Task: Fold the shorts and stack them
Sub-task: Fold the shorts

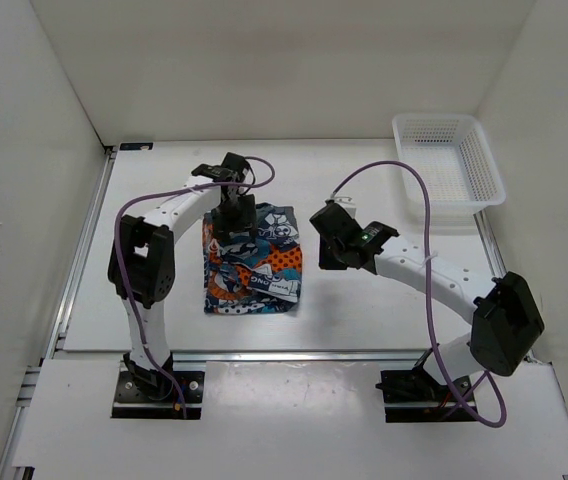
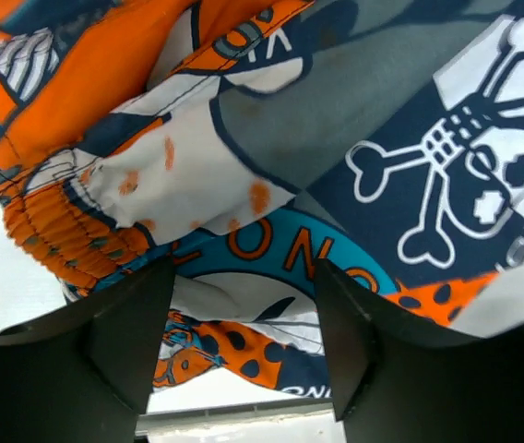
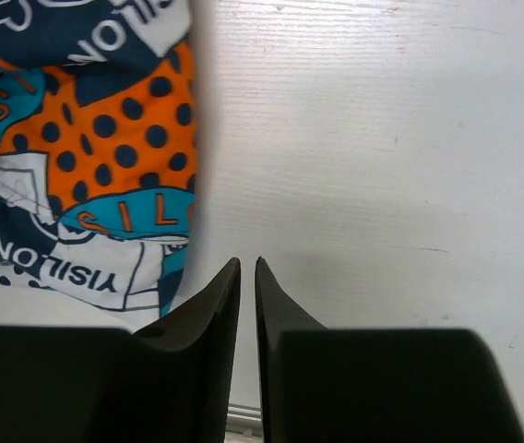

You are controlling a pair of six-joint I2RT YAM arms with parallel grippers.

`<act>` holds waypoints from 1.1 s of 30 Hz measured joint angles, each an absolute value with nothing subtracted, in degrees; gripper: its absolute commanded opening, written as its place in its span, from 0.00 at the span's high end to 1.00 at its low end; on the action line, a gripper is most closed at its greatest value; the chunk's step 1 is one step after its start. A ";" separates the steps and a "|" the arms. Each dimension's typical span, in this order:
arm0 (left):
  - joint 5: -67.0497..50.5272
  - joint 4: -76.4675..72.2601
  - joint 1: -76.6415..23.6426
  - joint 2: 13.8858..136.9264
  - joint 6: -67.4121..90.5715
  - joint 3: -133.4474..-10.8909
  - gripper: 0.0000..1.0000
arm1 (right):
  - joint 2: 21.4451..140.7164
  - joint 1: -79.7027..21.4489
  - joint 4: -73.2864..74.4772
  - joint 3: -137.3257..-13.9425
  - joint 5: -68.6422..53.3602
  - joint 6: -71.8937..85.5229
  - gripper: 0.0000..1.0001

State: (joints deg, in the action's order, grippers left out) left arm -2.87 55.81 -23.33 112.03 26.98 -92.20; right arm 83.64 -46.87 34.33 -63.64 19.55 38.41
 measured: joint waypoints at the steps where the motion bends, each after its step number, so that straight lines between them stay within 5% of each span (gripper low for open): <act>1: -1.76 56.25 -23.24 111.92 27.35 -91.37 0.24 | 83.46 -46.78 34.50 -63.64 19.57 38.37 0.84; 23: 5.58 54.94 -16.93 121.95 24.75 -92.90 0.32 | 83.20 -46.48 35.16 -65.10 17.37 36.67 0.84; 33: 2.48 57.19 -11.20 117.43 22.37 -95.85 0.26 | 89.45 -48.36 35.75 -76.14 13.87 33.56 0.84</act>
